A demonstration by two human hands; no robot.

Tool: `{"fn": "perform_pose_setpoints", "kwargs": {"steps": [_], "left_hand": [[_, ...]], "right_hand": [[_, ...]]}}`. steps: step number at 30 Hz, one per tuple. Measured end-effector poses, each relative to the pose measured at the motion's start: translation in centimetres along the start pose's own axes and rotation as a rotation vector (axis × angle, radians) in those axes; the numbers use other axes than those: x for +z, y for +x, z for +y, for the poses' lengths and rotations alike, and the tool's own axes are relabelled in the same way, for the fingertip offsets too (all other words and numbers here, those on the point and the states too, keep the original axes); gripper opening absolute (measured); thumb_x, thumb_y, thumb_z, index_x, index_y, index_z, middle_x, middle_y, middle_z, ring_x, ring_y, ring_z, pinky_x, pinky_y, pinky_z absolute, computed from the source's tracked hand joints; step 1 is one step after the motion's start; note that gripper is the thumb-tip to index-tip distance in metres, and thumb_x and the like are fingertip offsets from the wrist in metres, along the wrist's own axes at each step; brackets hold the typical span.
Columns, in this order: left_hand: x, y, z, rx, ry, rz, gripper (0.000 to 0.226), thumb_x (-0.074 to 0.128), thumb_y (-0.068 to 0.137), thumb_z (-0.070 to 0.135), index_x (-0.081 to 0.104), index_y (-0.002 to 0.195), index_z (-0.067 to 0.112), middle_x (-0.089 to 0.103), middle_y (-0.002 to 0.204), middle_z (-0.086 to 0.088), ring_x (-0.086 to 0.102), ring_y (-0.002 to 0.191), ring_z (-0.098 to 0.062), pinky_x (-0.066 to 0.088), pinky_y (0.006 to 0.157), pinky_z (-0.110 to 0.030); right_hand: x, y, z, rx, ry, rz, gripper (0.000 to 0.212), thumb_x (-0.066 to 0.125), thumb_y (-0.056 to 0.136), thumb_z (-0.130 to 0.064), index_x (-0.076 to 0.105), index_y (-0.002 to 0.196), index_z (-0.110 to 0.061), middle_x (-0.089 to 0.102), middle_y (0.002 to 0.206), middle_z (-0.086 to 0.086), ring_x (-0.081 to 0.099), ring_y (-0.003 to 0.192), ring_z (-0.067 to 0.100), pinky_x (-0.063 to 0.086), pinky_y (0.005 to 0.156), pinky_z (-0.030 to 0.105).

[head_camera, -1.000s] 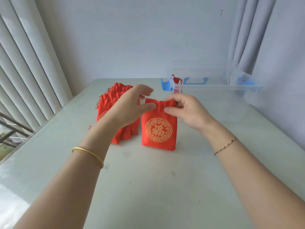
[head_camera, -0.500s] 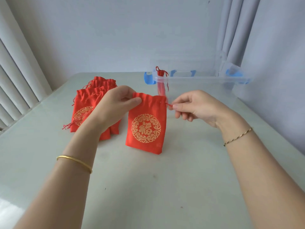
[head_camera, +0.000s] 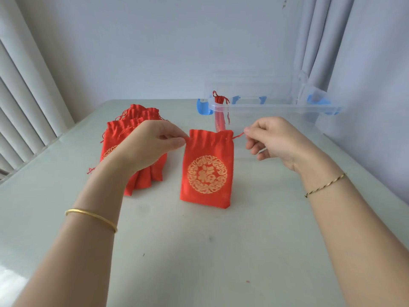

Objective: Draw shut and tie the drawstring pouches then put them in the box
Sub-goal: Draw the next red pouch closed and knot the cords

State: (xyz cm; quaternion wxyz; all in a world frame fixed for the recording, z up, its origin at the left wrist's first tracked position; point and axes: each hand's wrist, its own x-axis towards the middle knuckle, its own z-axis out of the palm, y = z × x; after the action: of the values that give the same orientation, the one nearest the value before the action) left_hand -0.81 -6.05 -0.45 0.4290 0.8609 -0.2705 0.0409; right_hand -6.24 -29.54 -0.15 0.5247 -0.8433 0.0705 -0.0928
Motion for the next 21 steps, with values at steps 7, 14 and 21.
{"fn": "perform_pose_setpoints", "kwargs": {"steps": [7, 14, 21], "left_hand": [[-0.2, -0.3, 0.0, -0.056, 0.076, 0.07, 0.006, 0.067, 0.084, 0.017, 0.071, 0.08, 0.02, 0.07, 0.086, 0.0, 0.063, 0.075, -0.012, 0.051, 0.076, -0.029], [-0.3, 0.0, -0.9, -0.116, 0.061, 0.161, 0.018, 0.066, 0.085, 0.027, 0.068, 0.068, 0.021, 0.058, 0.065, -0.005, 0.046, 0.062, -0.02, 0.04, 0.061, -0.03], [-1.0, 0.1, -0.9, -0.301, -0.497, 0.241, 0.033, 0.054, 0.093, 0.025, 0.058, 0.061, 0.017, 0.049, 0.054, 0.004, 0.042, 0.048, -0.004, 0.038, 0.054, -0.018]], "right_hand": [[-0.6, -0.3, -0.2, 0.082, 0.12, 0.051, 0.023, 0.048, 0.095, -0.016, 0.051, 0.072, -0.013, 0.058, 0.066, 0.005, 0.053, 0.048, 0.01, 0.046, 0.043, 0.019], [-1.4, -0.3, 0.2, 0.117, 0.101, 0.07, 0.024, 0.053, 0.092, -0.022, 0.058, 0.071, -0.012, 0.057, 0.066, 0.002, 0.052, 0.053, 0.012, 0.044, 0.05, 0.02], [-2.8, 0.3, 1.2, 0.174, 0.036, 0.165, 0.025, 0.058, 0.087, -0.017, 0.059, 0.063, -0.012, 0.051, 0.057, 0.001, 0.04, 0.032, 0.001, 0.034, 0.037, 0.012]]}}
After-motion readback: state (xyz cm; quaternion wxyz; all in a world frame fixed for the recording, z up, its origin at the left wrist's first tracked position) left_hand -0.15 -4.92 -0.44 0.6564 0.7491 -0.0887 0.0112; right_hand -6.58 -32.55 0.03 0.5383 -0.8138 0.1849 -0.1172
